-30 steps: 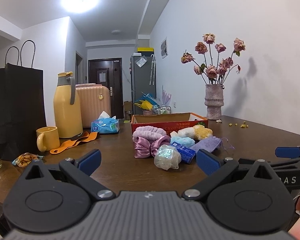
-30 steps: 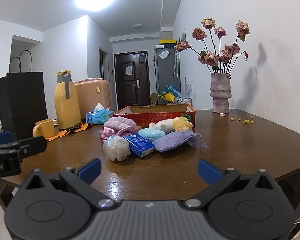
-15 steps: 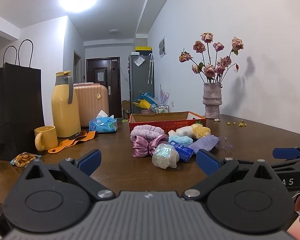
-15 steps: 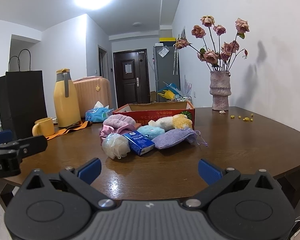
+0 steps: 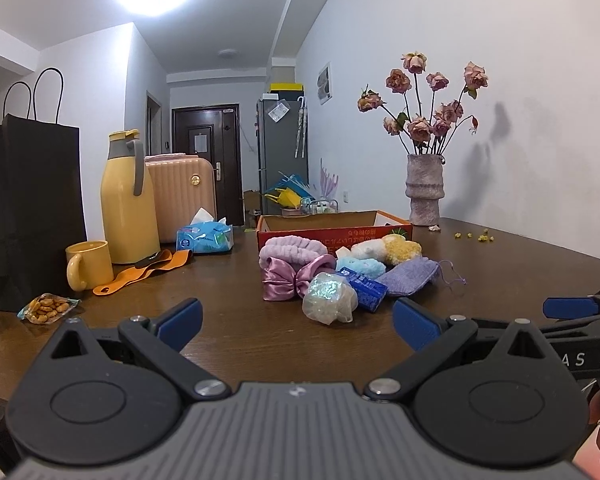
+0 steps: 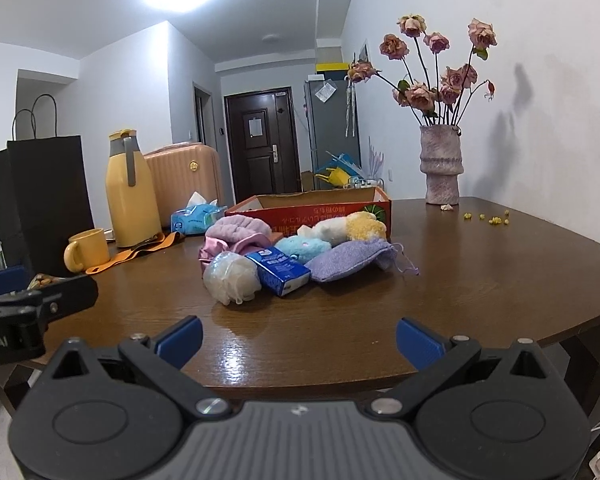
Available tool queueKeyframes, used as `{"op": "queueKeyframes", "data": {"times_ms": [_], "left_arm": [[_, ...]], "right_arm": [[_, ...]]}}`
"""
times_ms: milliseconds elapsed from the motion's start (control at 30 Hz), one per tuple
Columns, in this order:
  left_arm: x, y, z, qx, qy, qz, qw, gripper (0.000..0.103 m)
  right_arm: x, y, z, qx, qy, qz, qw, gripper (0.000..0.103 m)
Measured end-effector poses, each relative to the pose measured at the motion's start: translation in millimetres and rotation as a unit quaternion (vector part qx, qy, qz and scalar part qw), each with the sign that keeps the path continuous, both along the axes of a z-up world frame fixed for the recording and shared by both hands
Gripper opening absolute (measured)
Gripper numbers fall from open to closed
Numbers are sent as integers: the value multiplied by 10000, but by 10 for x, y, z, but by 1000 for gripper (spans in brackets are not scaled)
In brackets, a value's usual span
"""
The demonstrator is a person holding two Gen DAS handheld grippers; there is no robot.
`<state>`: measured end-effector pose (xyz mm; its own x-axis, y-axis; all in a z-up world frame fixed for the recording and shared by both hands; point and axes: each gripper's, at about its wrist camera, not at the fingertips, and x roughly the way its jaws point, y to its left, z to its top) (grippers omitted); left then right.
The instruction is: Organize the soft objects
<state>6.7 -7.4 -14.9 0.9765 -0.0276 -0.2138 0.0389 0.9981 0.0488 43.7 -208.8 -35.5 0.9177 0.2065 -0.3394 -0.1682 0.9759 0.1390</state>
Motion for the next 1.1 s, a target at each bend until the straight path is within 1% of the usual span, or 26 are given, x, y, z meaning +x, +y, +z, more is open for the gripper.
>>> {"op": "queueKeyframes", "data": {"times_ms": [500, 767, 1033, 1100], "left_arm": [[2, 16, 8, -34, -7, -6, 10000, 103], [8, 8, 0, -82, 21, 18, 10000, 103], [-11, 38, 1, -83, -99, 62, 9999, 103], [24, 54, 1, -30, -232, 170, 9996, 103]], "right_arm": [[4, -6, -10, -45, 24, -28, 10000, 103], [-20, 25, -11, -92, -13, 60, 9999, 103], [-62, 52, 38, -154, -225, 165, 9995, 103], [-53, 40, 52, -93, -372, 170, 9991, 103]]}}
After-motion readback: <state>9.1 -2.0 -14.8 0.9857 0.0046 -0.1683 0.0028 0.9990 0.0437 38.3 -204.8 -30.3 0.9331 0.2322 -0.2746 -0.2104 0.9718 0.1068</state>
